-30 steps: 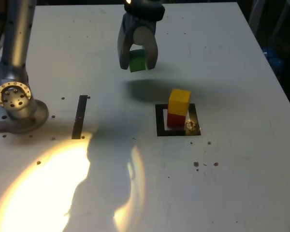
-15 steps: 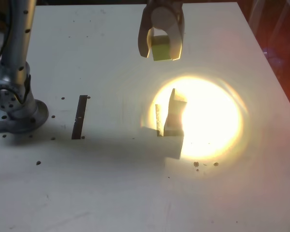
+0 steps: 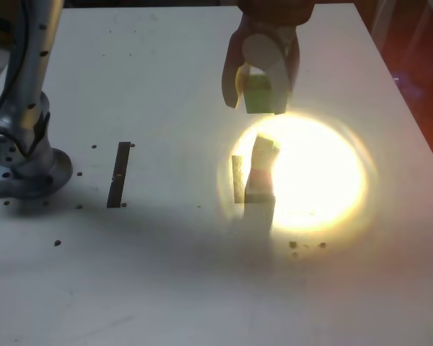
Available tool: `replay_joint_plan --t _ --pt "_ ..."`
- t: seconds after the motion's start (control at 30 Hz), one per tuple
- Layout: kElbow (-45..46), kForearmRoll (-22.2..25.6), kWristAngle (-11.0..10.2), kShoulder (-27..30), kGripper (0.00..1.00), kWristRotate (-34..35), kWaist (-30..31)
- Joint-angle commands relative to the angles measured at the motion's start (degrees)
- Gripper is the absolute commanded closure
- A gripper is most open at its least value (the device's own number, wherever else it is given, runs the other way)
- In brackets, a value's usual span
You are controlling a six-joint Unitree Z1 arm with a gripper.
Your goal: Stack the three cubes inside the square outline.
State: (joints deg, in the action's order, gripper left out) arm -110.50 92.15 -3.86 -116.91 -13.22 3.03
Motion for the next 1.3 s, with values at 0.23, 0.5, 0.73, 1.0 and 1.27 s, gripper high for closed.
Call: replay_joint_plan --t 0.23,0.5,0.73,1.0,1.27 --pt "-0.58 0.71 0.8 -2.12 0.76 1.17 2.39" --pt "-0.81 0.49 1.33 -3.18 0.76 1.35 3.04" --pt "-1.21 0.25 1.76 -3.88 0.76 1.43 3.56" --pt "-0.71 -0.43 2.32 -4.88 0.25 1.13 3.74" --pt "-0.22 -0.74 2.45 -5.03 0.0 1.1 3.74"
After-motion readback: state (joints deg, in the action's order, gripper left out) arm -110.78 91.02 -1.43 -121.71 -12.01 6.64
